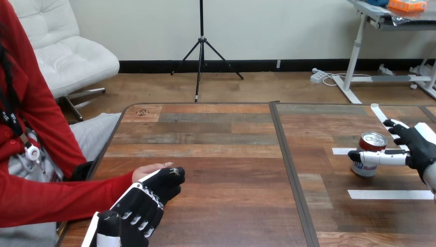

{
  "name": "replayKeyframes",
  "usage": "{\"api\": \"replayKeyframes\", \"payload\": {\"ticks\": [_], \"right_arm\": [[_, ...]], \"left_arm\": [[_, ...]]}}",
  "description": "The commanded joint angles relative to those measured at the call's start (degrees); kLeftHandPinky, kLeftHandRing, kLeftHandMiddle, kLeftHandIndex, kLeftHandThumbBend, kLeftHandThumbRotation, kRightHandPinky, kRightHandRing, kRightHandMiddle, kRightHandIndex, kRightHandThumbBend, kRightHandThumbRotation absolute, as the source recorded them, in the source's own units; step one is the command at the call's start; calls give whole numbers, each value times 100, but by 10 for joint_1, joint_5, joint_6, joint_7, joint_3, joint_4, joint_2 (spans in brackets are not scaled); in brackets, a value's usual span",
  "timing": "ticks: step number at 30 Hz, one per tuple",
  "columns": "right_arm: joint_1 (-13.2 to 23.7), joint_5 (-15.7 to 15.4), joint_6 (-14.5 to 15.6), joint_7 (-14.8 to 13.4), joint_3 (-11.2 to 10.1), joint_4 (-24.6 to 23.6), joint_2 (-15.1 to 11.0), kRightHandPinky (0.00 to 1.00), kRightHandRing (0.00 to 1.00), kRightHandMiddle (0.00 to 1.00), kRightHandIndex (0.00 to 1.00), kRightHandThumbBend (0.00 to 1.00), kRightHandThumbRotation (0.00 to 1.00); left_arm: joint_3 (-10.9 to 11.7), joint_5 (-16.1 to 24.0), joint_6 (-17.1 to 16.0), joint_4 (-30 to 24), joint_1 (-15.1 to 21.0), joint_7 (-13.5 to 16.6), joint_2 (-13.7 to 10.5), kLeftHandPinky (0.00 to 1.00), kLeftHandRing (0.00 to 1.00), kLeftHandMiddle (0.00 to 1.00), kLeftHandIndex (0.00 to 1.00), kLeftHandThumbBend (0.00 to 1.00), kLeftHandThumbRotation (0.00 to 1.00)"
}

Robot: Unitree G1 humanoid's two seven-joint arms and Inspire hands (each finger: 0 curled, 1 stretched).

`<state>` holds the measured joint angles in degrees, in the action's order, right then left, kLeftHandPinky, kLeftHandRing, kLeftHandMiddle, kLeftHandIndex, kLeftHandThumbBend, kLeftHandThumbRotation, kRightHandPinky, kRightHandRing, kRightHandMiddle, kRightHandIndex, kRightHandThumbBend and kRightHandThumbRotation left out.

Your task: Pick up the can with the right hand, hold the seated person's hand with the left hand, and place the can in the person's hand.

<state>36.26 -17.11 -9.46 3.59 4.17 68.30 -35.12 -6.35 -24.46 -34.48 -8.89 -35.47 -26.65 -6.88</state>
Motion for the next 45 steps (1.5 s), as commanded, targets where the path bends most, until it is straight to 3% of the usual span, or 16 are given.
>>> {"api": "replayKeyframes", "payload": {"ticks": [1, 18, 45], "right_arm": [[63, 3, 0, -7, -1, 2, 10, 82, 93, 95, 94, 100, 36], [70, 1, 0, -8, 4, 18, 15, 76, 88, 91, 91, 100, 25], [76, -18, 16, -47, 22, 25, 33, 74, 83, 85, 84, 98, 9]], "left_arm": [[5, -4, 0, -9, 41, -3, 9, 93, 87, 82, 74, 77, 99], [6, -6, 5, -14, 39, -4, 8, 94, 87, 82, 73, 77, 99], [8, -12, 6, -18, 36, -4, 11, 89, 84, 80, 71, 78, 100]]}}
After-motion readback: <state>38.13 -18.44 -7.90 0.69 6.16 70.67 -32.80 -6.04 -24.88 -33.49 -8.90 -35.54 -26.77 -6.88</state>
